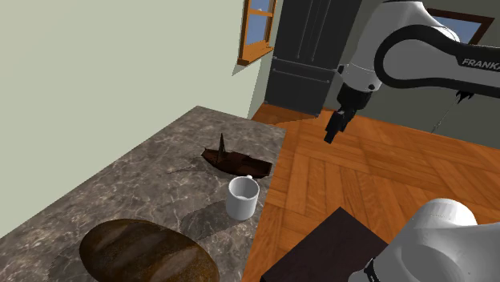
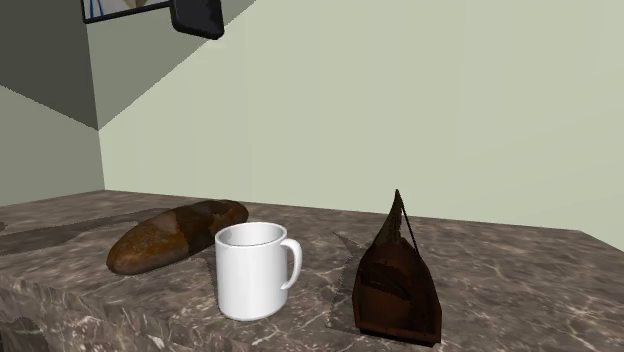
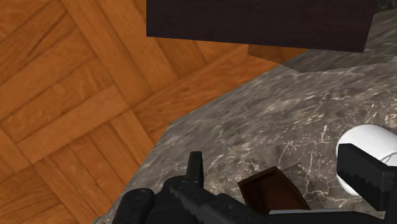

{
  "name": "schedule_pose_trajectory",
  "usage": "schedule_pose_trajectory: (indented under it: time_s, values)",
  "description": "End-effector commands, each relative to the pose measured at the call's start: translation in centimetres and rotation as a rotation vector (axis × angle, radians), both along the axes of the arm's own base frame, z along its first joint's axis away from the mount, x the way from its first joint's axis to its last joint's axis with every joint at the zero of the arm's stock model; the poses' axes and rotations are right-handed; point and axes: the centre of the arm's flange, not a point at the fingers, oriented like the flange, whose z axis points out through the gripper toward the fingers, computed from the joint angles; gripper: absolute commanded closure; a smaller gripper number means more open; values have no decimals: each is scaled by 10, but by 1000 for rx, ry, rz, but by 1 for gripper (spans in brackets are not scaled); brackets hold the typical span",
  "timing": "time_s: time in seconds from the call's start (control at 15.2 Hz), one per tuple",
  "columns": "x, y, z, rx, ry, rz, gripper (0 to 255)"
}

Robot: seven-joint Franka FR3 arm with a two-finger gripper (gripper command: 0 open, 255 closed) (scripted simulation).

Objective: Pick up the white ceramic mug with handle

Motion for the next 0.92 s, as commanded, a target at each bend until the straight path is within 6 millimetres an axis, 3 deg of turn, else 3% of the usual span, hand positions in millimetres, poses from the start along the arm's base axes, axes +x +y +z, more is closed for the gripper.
schedule_pose_trajectory:
  time_s: [0.0,0.86]
  values:
    - [0,0,0,0,0,0,0]
    - [53,136,-86,31,39,-42,0]
